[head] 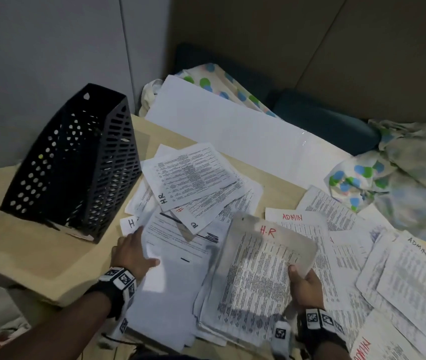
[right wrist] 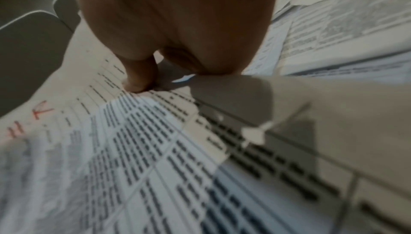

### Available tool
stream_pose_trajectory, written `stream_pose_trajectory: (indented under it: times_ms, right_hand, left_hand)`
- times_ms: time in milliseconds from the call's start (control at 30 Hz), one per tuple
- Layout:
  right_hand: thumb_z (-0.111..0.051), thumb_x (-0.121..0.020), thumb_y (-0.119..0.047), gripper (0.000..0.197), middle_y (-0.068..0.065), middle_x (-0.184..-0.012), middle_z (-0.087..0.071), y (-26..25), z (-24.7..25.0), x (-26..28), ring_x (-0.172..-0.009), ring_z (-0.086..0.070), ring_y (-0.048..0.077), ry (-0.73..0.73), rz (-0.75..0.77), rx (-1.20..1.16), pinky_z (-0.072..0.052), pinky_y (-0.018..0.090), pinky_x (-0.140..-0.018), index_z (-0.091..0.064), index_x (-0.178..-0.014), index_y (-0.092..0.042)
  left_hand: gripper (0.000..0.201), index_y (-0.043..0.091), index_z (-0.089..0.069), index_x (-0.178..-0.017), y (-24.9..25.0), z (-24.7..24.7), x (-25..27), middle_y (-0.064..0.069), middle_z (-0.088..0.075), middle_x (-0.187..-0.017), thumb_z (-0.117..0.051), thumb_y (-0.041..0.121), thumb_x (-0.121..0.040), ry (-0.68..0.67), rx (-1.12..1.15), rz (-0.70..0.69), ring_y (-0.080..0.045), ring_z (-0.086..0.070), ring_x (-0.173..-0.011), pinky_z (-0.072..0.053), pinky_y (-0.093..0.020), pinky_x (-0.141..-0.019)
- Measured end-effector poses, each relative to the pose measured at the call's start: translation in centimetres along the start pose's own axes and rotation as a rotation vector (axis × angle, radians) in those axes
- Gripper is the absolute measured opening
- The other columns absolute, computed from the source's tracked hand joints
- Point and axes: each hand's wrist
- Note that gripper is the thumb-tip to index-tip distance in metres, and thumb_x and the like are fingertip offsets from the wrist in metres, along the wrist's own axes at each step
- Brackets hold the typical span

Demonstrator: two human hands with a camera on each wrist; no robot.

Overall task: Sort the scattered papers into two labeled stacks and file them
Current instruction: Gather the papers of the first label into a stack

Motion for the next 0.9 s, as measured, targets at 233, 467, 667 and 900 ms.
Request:
stream_pose_trajectory:
  times_ms: [233,467,667,900]
  right_hand:
    - [-0.06,-0.088,-0.001,0.018,0.008,-0.073,-0.059,-1.3,0.4,0.2,-0.063,-0.05,0.02,-0.005,-0.033,-0.173,-0.039,0.028,-0.058,-0.061,-0.106,0.001]
    - [-0.062,-0.089,-0.008,0.013,0.009,-0.061,-0.053,0.0,0.4,0.1,-0.052,-0.043,0.017,-0.01,-0.042,-0.113,-0.037,0.026,-0.046,-0.062,-0.098,0.001]
    - [-0.061,-0.09,-0.008,0.016,0.01,-0.074,-0.059,0.5,0.1,-0.2,-0.064,-0.051,0.021,-0.022,-0.061,-0.126,-0.041,0.031,-0.059,-0.062,-0.104,-0.001]
    - [-0.061,-0.091,-0.015,0.015,0.009,-0.071,-0.06,1.2,-0.1,0.0,-0.062,-0.054,0.025,-0.048,-0.078,-0.013,-0.047,0.032,-0.056,-0.064,-0.1,-0.004]
  left_hand:
    - [0.055,0.017,-0.061,-0.116,0.4,0.0,0.4,-0.008,-0.058,-0.123,-0.075,0.043,-0.069,0.008,0.007,-0.2,-0.031,-0.053,-0.113,-0.046,-0.038,-0.093]
    - [0.03,0.018,-0.071,-0.101,0.8,0.2,-0.4,-0.002,-0.039,-0.145,-0.071,0.031,-0.073,0.057,0.108,-0.035,-0.028,-0.035,-0.128,-0.033,-0.034,-0.104]
    - [0.012,0.024,-0.063,-0.074,2.9,0.2,0.4,0.0,-0.045,-0.135,-0.075,0.024,-0.071,-0.119,0.182,-0.188,-0.023,-0.041,-0.12,-0.037,-0.027,-0.099]
    - [0.054,0.036,-0.046,-0.106,5.5,0.7,1.7,0.006,-0.057,-0.081,-0.076,0.012,-0.069,-0.162,0.529,-0.123,-0.015,-0.06,-0.075,-0.045,-0.02,-0.061]
Point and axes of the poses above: each hand's wrist, its own x-axis away from the middle knuckle, its own z-axis out of the back of the hand, y = z × x
